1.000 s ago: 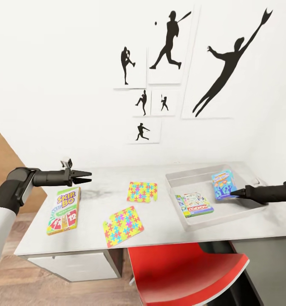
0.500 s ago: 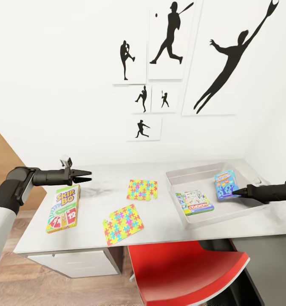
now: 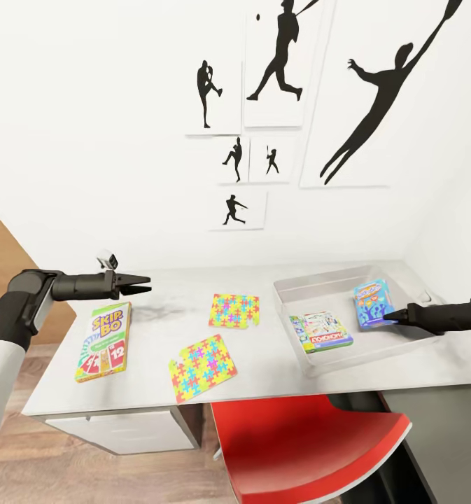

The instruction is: Put all the toys in the child's room - the three board games (two on the bed and one on the table), the two jigsaw puzzles on the table, and the tennis ball on the table - inside the toy box on the table in the child's room.

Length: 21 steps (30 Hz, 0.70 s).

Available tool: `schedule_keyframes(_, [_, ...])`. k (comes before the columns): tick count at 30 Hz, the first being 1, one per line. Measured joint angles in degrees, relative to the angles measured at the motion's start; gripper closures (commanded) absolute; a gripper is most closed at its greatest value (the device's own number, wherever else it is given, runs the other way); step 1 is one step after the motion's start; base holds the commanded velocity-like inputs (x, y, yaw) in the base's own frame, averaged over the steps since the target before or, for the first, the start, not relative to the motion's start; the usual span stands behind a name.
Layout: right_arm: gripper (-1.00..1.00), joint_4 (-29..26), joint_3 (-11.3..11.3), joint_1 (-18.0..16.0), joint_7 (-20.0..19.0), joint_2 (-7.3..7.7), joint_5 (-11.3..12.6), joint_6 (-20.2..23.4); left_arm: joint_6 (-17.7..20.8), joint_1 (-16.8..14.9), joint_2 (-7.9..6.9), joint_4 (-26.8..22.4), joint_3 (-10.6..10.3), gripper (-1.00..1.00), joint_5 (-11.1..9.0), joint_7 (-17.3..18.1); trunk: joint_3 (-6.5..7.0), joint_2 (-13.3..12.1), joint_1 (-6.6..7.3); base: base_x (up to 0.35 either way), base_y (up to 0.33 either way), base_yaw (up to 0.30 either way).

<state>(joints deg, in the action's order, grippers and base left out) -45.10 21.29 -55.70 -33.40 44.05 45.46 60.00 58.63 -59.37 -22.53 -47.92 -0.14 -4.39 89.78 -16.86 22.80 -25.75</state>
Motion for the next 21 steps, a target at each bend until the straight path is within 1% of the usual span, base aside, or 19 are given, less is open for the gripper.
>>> schedule_keyframes(11, [1.00,0.0,0.0,0.0,0.1,-0.03,0.0,0.0,0.0,0.0,0.14,-0.1,0.0,-1.00,-0.1,0.0,0.00,0.0,0.00,0.000,0.000,0.000])
schedule_keyframes(18, [1.00,0.1,-0.1,0.0,0.2,-0.04,-1.5,0.0,0.0,0.0,-0.02,-0.1,0.0,-1.00,-0.1,0.0,0.00,0.0,0.00,0.000,0.000,0.000])
schedule_keyframes(19, [-1.00,0.1,-0.1,0.0,0.2,-0.03,-1.5,0.0,0.0,0.0,-0.02,-0.1,0.0,-1.00,-0.1,0.0,0.00,0.0,0.00,0.000,0.000,0.000])
schedule_keyframes(21, [-1.00,0.1,-0.1,0.0,0.2,0.01,-1.6,0.0,0.0,0.0,0.08,-0.1,0.0,-1.00,-0.1,0.0,0.00,0.0,0.00,0.000,0.000,0.000])
